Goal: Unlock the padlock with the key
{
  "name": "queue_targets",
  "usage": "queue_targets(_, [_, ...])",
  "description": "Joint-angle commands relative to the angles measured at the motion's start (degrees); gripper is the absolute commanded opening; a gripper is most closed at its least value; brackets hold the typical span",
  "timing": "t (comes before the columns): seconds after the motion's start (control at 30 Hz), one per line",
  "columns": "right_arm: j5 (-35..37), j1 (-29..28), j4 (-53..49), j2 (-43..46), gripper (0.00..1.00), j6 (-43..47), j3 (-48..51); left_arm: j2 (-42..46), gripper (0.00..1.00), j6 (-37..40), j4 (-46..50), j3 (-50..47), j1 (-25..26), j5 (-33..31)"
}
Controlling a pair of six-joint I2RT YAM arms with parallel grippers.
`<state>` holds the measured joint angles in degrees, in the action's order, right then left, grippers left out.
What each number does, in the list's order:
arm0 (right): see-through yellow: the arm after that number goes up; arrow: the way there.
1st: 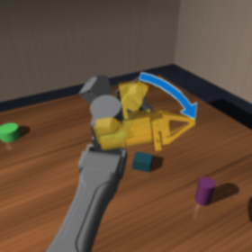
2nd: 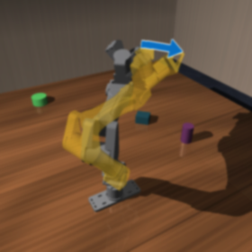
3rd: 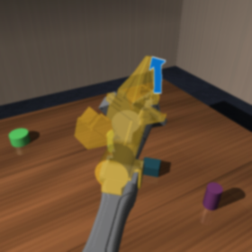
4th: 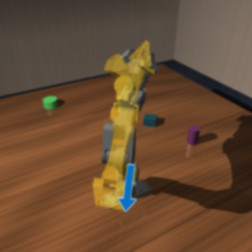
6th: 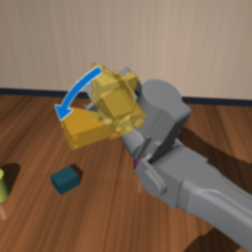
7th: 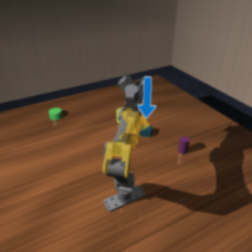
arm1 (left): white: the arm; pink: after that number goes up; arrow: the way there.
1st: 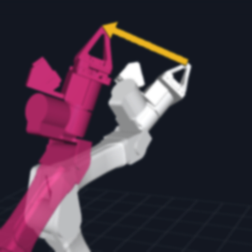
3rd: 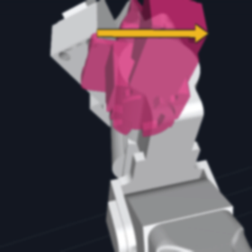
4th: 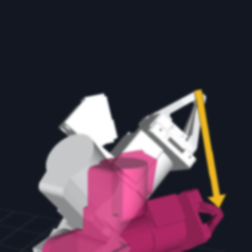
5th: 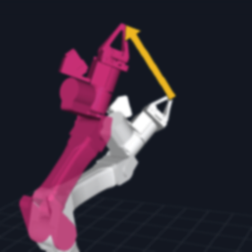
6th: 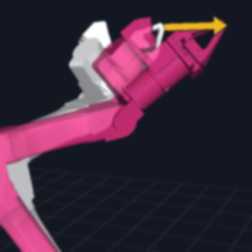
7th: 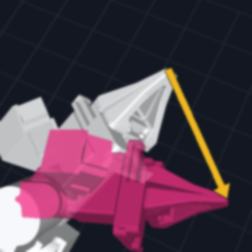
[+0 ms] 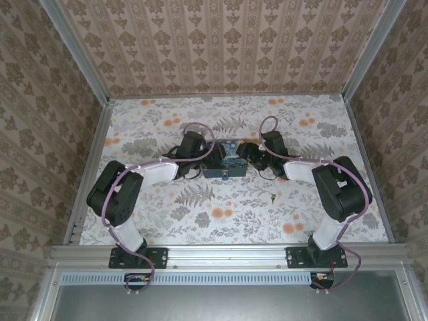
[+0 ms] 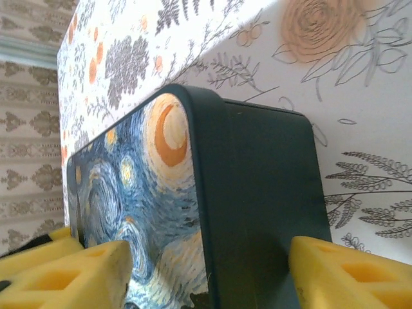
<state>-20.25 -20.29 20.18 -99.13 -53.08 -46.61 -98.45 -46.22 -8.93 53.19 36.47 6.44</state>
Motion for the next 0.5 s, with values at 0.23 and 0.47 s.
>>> queue_targets(0.23, [3.0,4.7,-8.3,14.4,0.76,2.9,8.5,2.2,1.00,-1.3,-1.7,-2.8,-4.1,6.3])
queue_targets(0.47, [6.5,5.5,-26.8,24.6,0.75,12.6,10.1,7.3,1.00,1.5,2.0,-4.0,-8.9,7.5])
